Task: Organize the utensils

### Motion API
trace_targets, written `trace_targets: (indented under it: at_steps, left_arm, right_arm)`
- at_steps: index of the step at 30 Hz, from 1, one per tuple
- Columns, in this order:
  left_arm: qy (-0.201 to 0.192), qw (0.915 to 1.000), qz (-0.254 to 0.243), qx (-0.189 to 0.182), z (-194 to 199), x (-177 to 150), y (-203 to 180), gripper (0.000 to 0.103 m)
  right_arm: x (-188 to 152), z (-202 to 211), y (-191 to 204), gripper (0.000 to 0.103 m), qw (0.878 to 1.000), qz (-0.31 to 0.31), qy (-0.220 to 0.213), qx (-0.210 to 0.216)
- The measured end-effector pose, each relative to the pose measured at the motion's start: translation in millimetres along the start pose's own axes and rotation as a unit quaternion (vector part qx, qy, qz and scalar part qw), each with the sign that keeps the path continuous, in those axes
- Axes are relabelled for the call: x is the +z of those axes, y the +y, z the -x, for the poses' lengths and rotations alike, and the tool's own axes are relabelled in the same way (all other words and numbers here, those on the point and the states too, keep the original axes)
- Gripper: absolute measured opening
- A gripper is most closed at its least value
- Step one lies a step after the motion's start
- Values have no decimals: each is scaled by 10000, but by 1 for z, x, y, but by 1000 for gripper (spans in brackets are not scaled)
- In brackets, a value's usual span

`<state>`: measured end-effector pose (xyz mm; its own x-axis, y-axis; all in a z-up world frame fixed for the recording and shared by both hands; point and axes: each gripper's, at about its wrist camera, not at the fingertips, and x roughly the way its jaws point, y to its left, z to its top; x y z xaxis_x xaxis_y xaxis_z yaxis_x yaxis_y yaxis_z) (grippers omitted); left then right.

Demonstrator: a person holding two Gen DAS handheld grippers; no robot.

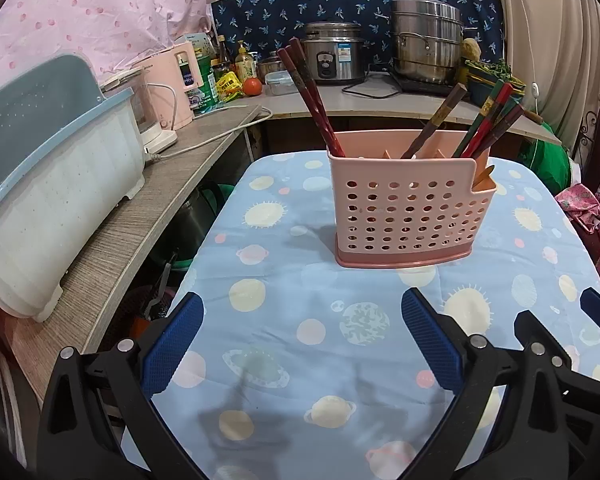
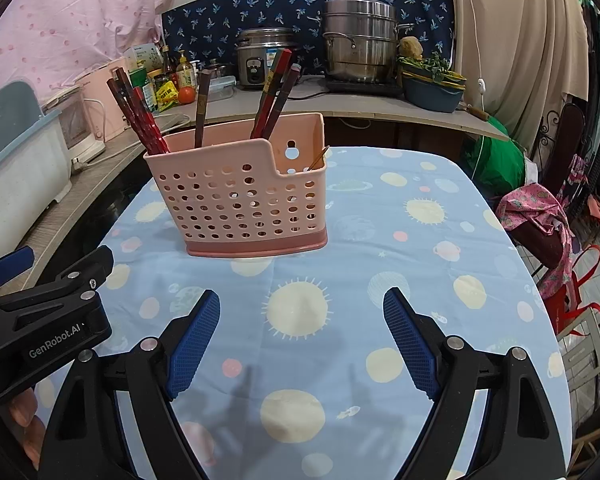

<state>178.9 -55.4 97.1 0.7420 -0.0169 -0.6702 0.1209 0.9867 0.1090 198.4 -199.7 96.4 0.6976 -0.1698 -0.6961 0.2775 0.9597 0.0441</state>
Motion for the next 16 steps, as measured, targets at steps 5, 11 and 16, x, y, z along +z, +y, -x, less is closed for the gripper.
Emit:
trace_targets:
  at_steps: [5, 11, 16]
  left_arm:
    - [-11, 10000, -20, 28, -1, 1, -2, 95]
    - [30, 10000, -18, 45, -3, 1, -2, 95]
    - [46, 10000, -19, 49, -6, 1, -2, 95]
  right_arm:
    - [0, 0, 0, 81, 10000, 4, -1, -1]
    - [1, -3, 1, 81, 10000, 32, 24, -46]
    - [4, -6, 0, 81, 10000, 18, 27, -70]
